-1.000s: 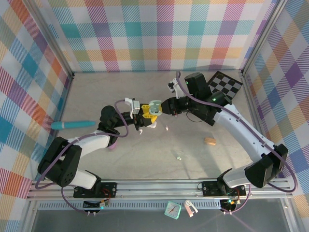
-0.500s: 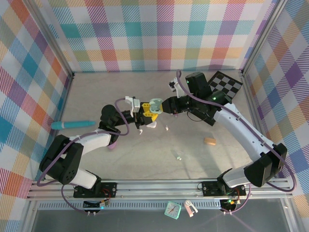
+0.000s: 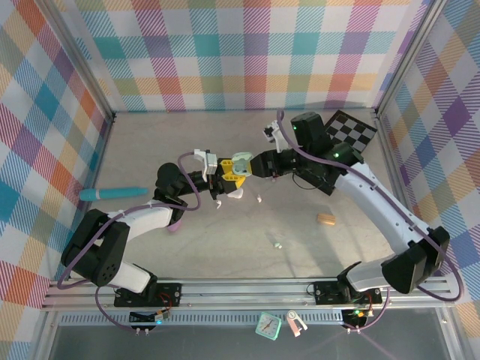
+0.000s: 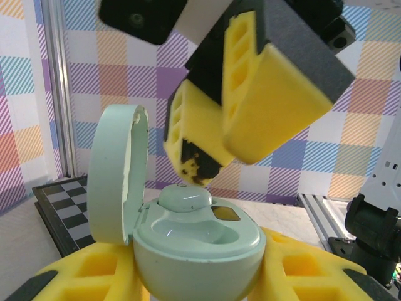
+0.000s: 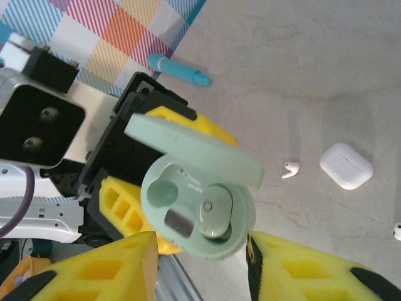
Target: Insert the wireless bluetooth earbuds into the charging case
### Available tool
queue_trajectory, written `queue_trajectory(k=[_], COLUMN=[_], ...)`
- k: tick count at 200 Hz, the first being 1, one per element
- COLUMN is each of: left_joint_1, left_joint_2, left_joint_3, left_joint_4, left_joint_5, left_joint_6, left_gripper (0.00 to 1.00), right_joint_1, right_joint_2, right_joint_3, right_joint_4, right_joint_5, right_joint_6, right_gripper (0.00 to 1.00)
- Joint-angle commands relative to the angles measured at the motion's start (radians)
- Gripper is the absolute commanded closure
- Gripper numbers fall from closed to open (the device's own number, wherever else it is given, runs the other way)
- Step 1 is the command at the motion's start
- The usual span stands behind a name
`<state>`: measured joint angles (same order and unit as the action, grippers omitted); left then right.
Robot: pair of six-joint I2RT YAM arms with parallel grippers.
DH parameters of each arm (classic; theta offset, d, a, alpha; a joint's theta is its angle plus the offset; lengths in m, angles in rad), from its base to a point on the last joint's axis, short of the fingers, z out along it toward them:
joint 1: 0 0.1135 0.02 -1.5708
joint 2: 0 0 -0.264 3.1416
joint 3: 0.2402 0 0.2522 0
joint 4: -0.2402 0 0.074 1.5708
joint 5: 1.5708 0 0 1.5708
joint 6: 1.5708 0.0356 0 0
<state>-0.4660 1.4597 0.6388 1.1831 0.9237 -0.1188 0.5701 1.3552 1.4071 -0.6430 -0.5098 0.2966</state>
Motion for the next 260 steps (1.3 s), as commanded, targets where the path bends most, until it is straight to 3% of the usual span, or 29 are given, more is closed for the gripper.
queue_trajectory(k=[1, 40, 105, 131, 168, 208, 260], left_joint_1=[0.009, 0.052, 0.104, 0.107, 0.107, 0.107, 0.103], left_joint_2=[-0.007, -0.02, -0.049, -0.056, -0.076, -0.113, -0.159], left_joint_3=[0.007, -0.01, -0.022, -0.025, -0.028, -0.041, -0.036], left_joint_4=[0.075, 0.089, 0.084, 0.081, 0.066, 0.011, -0.05], left_joint_5=[0.003, 0.002, 0.002, 0.0, -0.003, -0.005, -0.002], left_joint_6=[0.004, -0.01, -0.012, -0.009, -0.004, 0.019, 0.039], left_gripper=[0.68, 0.68, 0.68, 0.68, 0.68, 0.68, 0.68], right_joint_1=[-0.017, -0.037, -0.05, -0.05, -0.028, 0.044, 0.048], right_joint_2=[-0.104, -0.256, -0.357, -0.313, -0.186, -0.031, 0.078], right_joint_3=[-0.061, -0.23, -0.531, -0.633, -0.743, -0.748, -0.744], right_joint_4=[0.046, 0.053, 0.0, 0.005, 0.173, 0.269, 0.331], right_joint_5=[-0.007, 0.036, 0.069, 0.053, -0.002, 0.037, 0.084], right_joint_6=[-0.027, 0.012, 0.269, 0.295, 0.291, 0.199, 0.151], right_gripper=[0.56, 0.54, 0.54, 0.53, 0.5, 0.46, 0.46])
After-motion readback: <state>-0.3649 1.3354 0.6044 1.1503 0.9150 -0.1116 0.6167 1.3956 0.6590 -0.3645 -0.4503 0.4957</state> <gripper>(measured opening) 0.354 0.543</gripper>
